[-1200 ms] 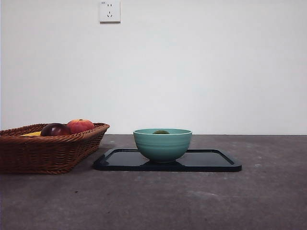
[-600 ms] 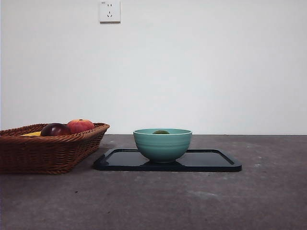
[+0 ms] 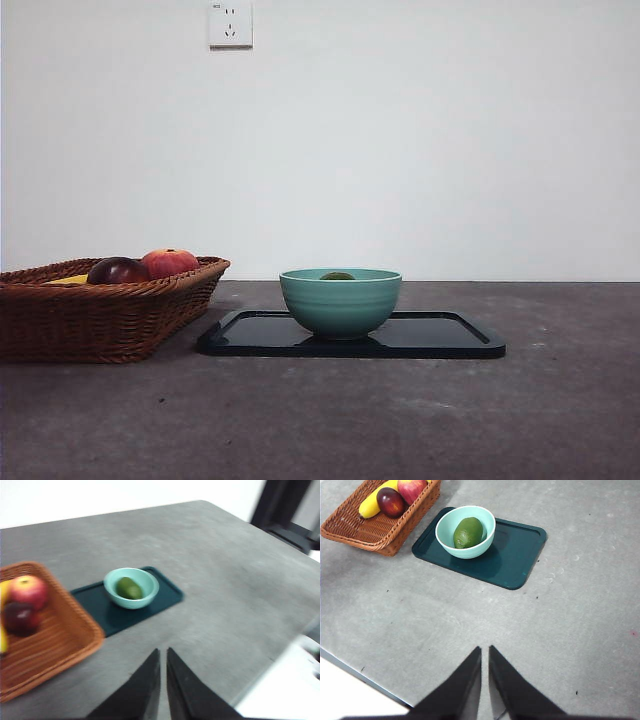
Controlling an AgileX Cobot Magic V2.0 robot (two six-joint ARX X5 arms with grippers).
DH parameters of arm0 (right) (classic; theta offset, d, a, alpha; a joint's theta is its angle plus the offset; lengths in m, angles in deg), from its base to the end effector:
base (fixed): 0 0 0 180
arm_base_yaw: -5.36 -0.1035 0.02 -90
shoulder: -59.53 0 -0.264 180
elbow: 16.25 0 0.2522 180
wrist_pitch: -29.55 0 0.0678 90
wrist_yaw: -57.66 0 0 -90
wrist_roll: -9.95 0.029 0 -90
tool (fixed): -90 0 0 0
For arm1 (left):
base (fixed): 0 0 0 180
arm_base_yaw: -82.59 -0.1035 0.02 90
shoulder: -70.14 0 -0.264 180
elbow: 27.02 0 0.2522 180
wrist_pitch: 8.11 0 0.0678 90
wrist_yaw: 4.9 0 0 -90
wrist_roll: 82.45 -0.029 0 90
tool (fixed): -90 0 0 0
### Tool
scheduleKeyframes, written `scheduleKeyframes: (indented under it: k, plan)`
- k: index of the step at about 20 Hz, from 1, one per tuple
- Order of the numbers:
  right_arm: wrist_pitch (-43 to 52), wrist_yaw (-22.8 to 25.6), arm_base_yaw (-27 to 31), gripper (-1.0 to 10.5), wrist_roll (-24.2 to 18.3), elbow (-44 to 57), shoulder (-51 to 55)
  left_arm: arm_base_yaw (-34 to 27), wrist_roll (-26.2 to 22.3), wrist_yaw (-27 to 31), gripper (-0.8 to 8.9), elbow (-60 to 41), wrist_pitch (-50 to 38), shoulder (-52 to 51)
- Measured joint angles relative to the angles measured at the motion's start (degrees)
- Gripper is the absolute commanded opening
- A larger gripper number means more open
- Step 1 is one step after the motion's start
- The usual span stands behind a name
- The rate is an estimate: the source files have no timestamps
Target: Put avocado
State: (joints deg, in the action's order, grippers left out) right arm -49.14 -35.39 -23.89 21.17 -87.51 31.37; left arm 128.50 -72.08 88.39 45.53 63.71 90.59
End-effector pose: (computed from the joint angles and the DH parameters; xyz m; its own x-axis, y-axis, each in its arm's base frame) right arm 0.0429 0.0258 0.3441 0.6825 0.4432 -0.5812 -0.4168 0.8892 0.1886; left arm 0.0142 -0.0122 0.3621 0.6951 -0.6351 -0.3369 0.6261 0.7651 -0.1504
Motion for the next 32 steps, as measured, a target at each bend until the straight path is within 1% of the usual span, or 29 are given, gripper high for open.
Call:
scheduleKeyframes:
  k: [2,4,6,8,9,11,13,15,19,23,29,32]
  plan:
    - [0.0,0.0,0.0,0.2,0.0,0.0,0.0,-6.7,0.0,0.0,0.19,0.0,0.0,0.0]
    - [0.0,0.0,0.0,0.2,0.0,0.0,0.0,-14.6,-0.2,0.0,0.19,0.0,0.0,0.0]
    - [0.0,0.0,0.0,0.2,0.0,0.0,0.0,-23.0,-1.6,0.0,0.19,-1.5,-3.0,0.0]
    - [0.0,0.0,0.0,0.2,0.0,0.0,0.0,-30.1,-2.5,0.0,0.19,-6.3,-9.9,0.0]
    - [0.0,0.0,0.0,0.2,0.0,0.0,0.0,-33.8,-3.1,0.0,0.19,-10.3,-14.8,0.0]
    - [0.0,0.0,0.0,0.2,0.0,0.0,0.0,-38.6,-3.6,-0.3,0.19,-18.6,-24.5,-0.3]
    - [0.0,0.0,0.0,0.2,0.0,0.0,0.0,-41.4,-3.9,-0.5,0.19,-27.1,-32.7,-0.5]
    - [0.0,0.0,0.0,0.2,0.0,0.0,0.0,-43.5,-3.9,-0.5,0.19,-35.4,-38.8,-1.4]
    - [0.0,0.0,0.0,0.2,0.0,0.0,0.0,-44.8,-3.6,-0.6,0.19,-48.7,-49.5,-7.0]
    - [0.0,0.0,0.0,0.2,0.0,0.0,0.0,-45.2,-3.6,-0.6,0.19,-56.3,-49.4,-14.2]
    - [0.0,0.0,0.0,0.2,0.0,0.0,0.0,-45.5,-3.7,-0.6,0.19,-56.9,-48.9,-17.3]
    - [0.0,0.0,0.0,0.2,0.0,0.0,0.0,-45.5,-5.4,-0.6,0.19,-56.9,-47.7,-19.1]
